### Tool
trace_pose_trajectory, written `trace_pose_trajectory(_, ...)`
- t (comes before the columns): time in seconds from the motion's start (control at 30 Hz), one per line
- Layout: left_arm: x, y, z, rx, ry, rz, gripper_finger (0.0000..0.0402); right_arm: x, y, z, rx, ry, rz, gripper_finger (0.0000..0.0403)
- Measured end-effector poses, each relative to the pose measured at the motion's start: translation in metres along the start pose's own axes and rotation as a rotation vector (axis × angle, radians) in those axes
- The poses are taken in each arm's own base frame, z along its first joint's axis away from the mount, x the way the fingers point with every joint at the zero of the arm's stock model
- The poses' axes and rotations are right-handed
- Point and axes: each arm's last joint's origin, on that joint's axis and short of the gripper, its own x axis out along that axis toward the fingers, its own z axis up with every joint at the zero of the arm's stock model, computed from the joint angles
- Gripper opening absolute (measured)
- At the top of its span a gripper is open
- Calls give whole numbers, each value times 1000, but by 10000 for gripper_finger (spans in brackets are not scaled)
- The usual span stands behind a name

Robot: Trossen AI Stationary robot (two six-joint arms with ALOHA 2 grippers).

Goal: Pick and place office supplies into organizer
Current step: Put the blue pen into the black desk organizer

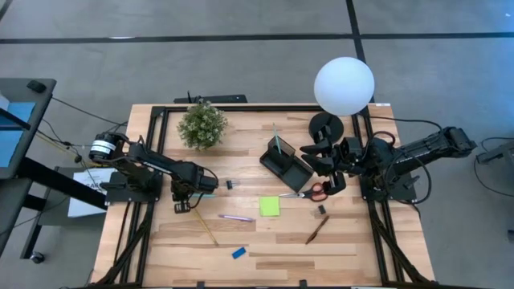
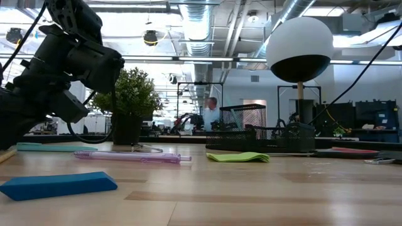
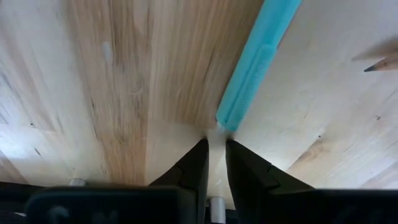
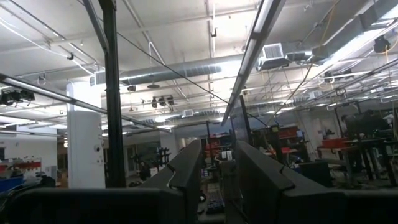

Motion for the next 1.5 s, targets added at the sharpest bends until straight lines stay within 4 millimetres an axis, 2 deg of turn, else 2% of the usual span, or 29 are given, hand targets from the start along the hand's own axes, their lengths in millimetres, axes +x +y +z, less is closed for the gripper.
trace_pose_trajectory(0.37, 0, 0, 1, 11, -7, -4, 71, 0, 0, 0, 0, 0, 0, 93)
trace_pose_trajectory(0.73, -1, 0, 1, 13, -13, 1, 71, 0, 0, 0, 1, 0, 0, 93)
trace_pose_trajectory(0.97, -8, -2, 9, 31, -70, 11, 71, 0, 0, 0, 0, 0, 0, 93)
trace_pose_trajectory(1.5, -7, -2, 7, 33, -64, 14, 62, 0, 0, 0, 1, -1, 0, 93)
